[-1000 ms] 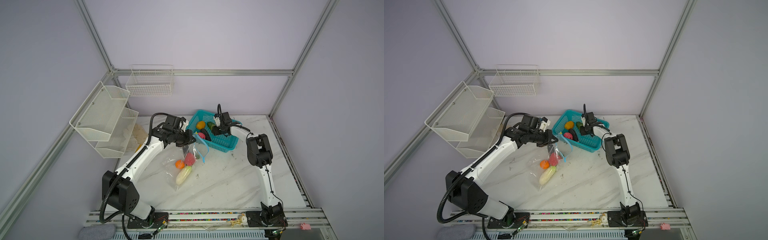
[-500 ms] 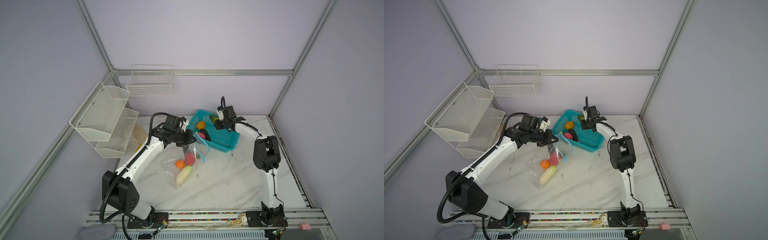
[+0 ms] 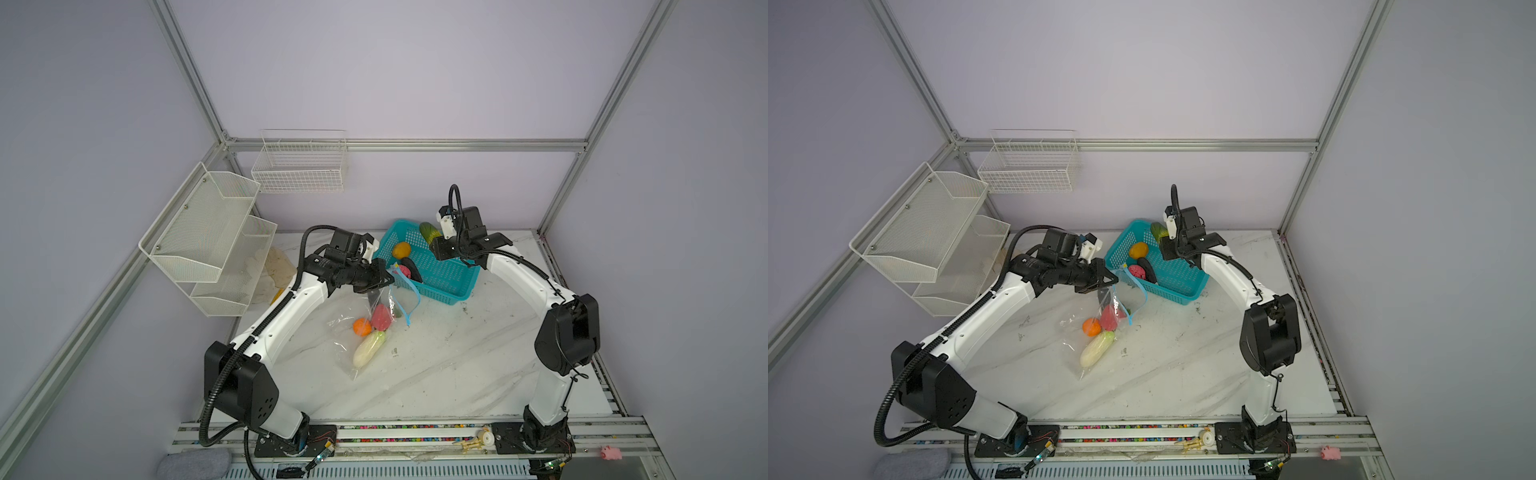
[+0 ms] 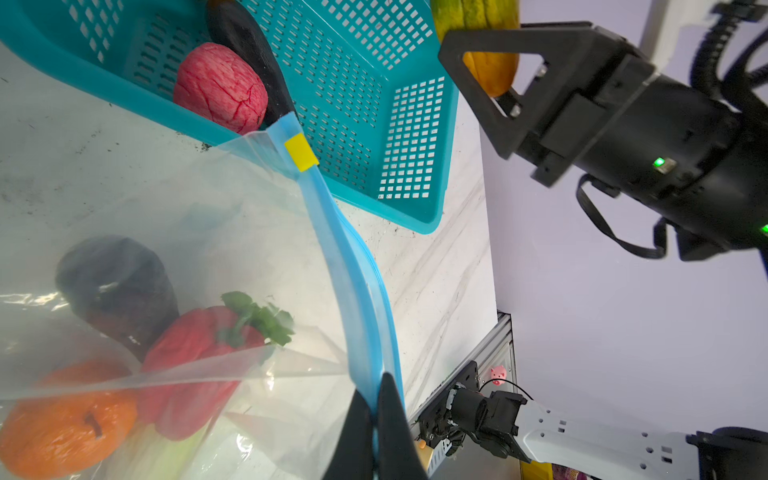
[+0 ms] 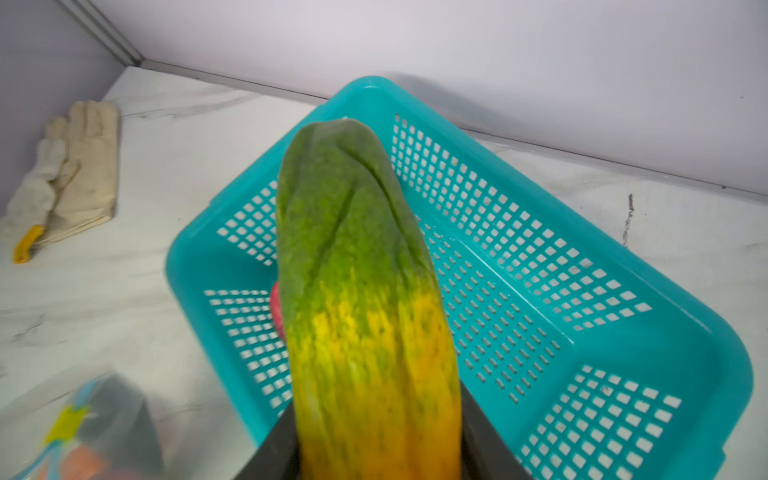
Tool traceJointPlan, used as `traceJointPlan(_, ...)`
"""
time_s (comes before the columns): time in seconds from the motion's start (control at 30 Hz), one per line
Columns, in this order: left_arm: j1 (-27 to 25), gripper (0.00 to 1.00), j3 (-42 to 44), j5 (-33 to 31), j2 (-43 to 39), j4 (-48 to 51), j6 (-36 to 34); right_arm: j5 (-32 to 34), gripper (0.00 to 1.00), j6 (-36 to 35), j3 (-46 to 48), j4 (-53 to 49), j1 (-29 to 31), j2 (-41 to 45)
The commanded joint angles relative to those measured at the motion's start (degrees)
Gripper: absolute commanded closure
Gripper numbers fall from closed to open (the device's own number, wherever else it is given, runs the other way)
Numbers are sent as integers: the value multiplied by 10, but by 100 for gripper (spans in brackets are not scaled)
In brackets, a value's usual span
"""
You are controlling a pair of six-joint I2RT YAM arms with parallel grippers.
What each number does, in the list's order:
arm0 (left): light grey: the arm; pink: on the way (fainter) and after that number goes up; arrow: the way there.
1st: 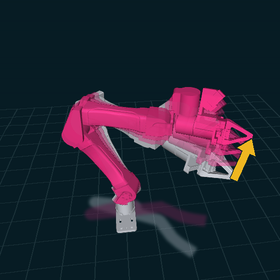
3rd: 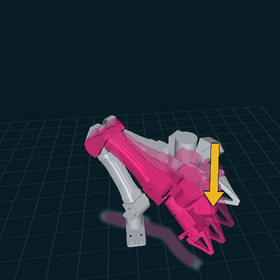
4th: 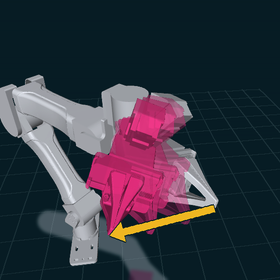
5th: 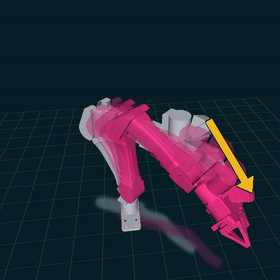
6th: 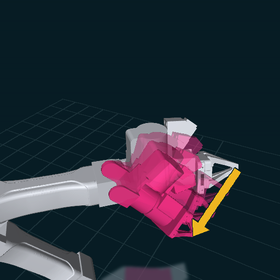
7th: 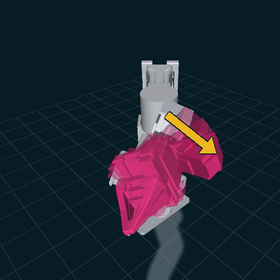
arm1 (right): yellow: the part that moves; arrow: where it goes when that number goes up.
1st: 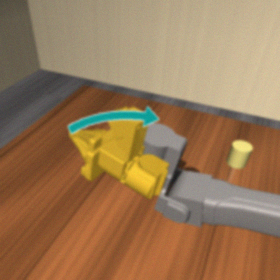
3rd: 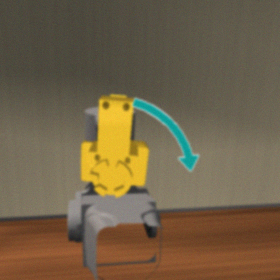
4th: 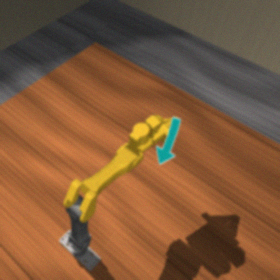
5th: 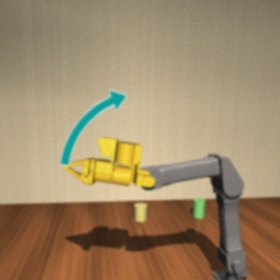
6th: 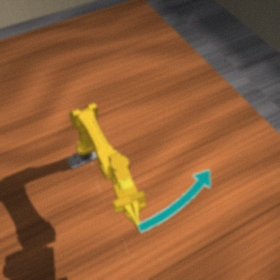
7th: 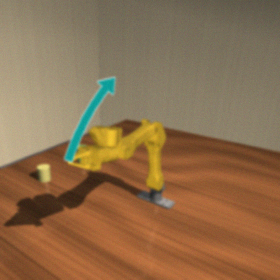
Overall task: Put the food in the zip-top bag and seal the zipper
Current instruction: 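Close the right gripper on the papaya and lift it, then carry the papaya over the bag mouth held by the left gripper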
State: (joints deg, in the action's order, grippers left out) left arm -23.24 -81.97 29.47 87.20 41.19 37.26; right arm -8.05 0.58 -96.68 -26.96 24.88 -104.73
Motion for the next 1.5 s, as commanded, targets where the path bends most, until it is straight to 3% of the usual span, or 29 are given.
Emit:
traceJointPlan(0.0, 4, 100, -22, 18, 0, -22, -12, -5, 55, 9, 13, -49, 19, 45)
traceJointPlan(0.23, 4, 100, -19, 16, -8, -21, -12, -3, 54, 13, 21, -144, 64, 105)
traceJointPlan(0.4, 4, 100, -15, 16, -13, -21, -10, -49, 54, 5, 22, -188, 71, 134)
traceJointPlan(0.53, 4, 100, -15, 16, -16, -21, -9, -115, 54, 4, 46, -184, 71, 150)
traceJointPlan(0.73, 4, 100, -14, 15, -20, -21, -10, -158, 54, -3, 72, -192, 73, 160)
traceJointPlan(1.23, 4, 100, -12, 11, -28, -22, -7, -242, 55, -20, 85, -178, 75, 130)
traceJointPlan(1.47, 4, 100, -6, 8, -33, -21, -9, -235, 56, -23, 88, -181, 79, 114)
